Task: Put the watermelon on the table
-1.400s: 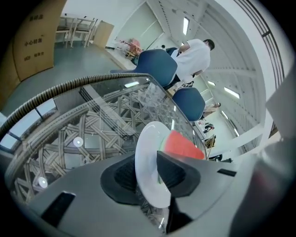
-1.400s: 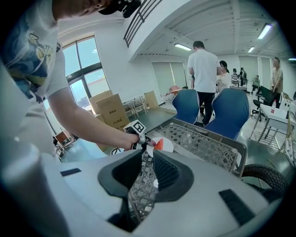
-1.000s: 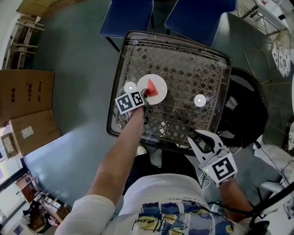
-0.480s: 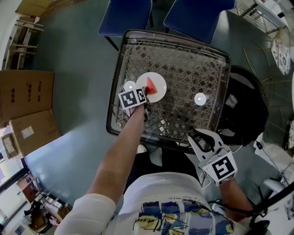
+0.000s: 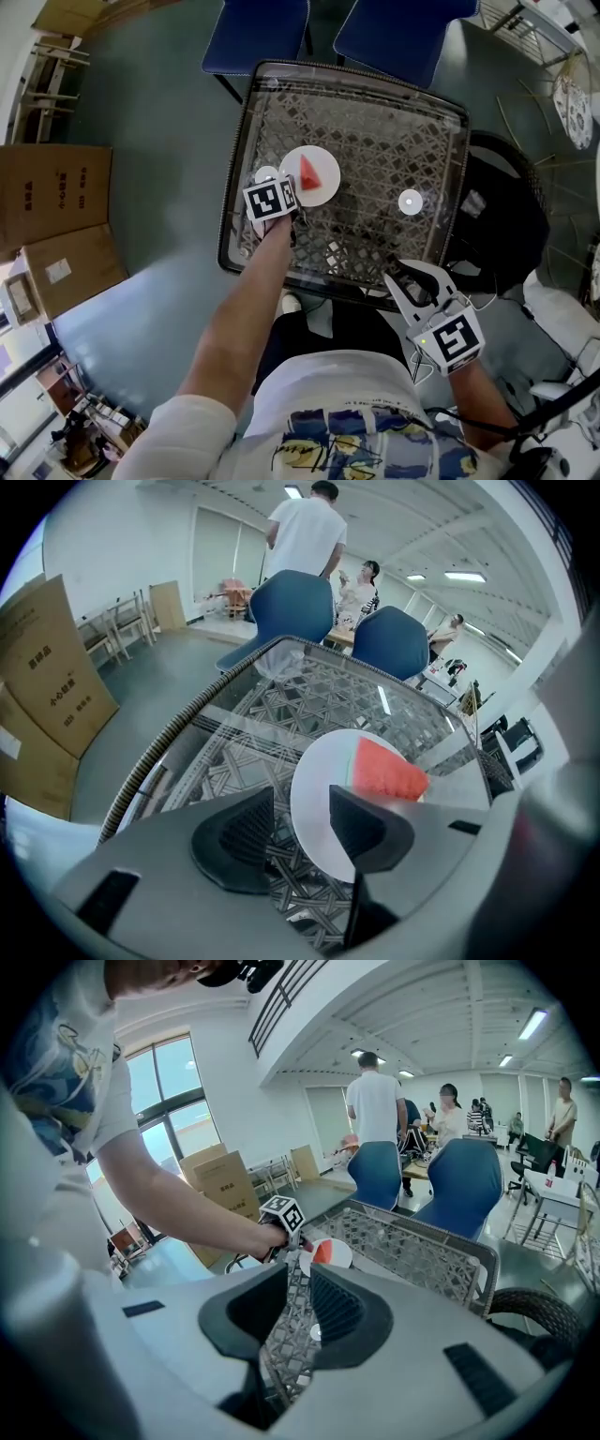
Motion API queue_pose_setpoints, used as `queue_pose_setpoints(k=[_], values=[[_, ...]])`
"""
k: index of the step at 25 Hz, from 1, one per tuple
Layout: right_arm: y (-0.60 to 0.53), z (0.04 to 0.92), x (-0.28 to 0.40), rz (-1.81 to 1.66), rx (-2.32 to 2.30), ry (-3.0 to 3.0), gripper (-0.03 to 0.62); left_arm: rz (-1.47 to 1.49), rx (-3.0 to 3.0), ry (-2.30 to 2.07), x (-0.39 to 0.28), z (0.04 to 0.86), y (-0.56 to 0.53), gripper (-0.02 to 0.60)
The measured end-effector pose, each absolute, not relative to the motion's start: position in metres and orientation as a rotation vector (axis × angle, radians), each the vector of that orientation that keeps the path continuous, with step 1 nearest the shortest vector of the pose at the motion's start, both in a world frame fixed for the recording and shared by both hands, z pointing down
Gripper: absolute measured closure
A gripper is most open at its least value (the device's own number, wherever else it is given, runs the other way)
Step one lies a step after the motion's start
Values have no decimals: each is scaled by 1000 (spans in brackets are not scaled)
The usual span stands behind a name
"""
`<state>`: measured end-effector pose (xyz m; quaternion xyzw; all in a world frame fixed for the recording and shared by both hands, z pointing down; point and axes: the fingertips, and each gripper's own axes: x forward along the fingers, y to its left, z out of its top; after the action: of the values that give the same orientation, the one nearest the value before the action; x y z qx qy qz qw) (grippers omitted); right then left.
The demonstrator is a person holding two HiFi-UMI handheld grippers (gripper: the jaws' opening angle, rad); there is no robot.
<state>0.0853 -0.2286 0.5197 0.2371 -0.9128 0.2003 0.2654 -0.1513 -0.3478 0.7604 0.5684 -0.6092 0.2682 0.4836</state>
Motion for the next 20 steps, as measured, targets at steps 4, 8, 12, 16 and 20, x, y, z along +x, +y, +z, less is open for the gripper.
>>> queue_pose_setpoints(k=[4, 8, 12, 16, 20], values=[[-224, 517, 77, 521, 641, -2483, 533, 625, 1408, -1481, -155, 749, -342, 410], [-217, 510, 75, 502, 660, -2482, 533, 571, 1449, -1465, -152, 731, -334, 410], [-210, 504, 66, 469, 692, -2494, 533, 503, 1521, -1437, -156, 706, -322, 410], [-192, 497, 56, 433, 698, -2519, 533, 445, 1657, -1385, -154, 671, -294, 482], [-170, 485, 47, 387, 677, -2539, 541, 381, 1784, -1272, -148, 631, -241, 572]])
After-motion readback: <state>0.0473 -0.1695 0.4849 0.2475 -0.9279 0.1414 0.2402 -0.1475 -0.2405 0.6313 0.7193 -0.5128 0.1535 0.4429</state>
